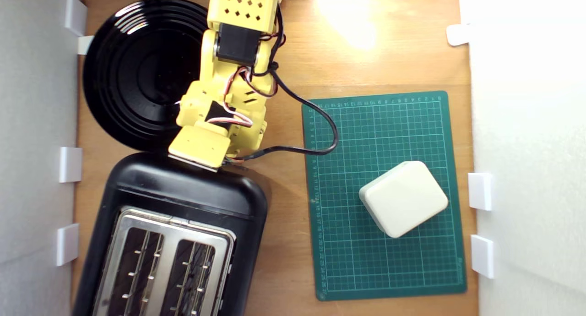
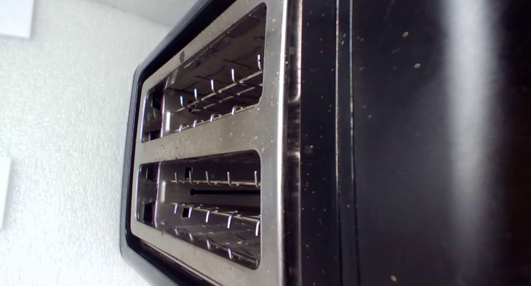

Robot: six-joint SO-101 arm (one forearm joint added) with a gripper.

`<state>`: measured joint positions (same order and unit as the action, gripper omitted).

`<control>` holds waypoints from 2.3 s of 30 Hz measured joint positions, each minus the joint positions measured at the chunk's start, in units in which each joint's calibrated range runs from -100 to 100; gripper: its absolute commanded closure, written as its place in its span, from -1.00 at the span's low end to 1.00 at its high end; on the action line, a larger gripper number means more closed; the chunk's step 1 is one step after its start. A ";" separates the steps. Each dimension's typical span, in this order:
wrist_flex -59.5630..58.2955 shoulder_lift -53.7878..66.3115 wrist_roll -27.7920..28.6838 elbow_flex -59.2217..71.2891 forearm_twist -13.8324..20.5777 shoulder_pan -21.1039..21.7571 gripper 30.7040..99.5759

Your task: Start toaster

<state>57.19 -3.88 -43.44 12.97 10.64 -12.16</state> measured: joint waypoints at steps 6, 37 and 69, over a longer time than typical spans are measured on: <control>0.68 -0.25 0.05 -1.20 0.00 0.36 0.98; 3.23 15.51 -1.56 -6.30 -2.99 2.44 0.98; 3.32 87.62 14.44 68.95 -11.36 16.63 0.98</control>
<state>60.51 83.74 -29.01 81.93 -0.72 4.47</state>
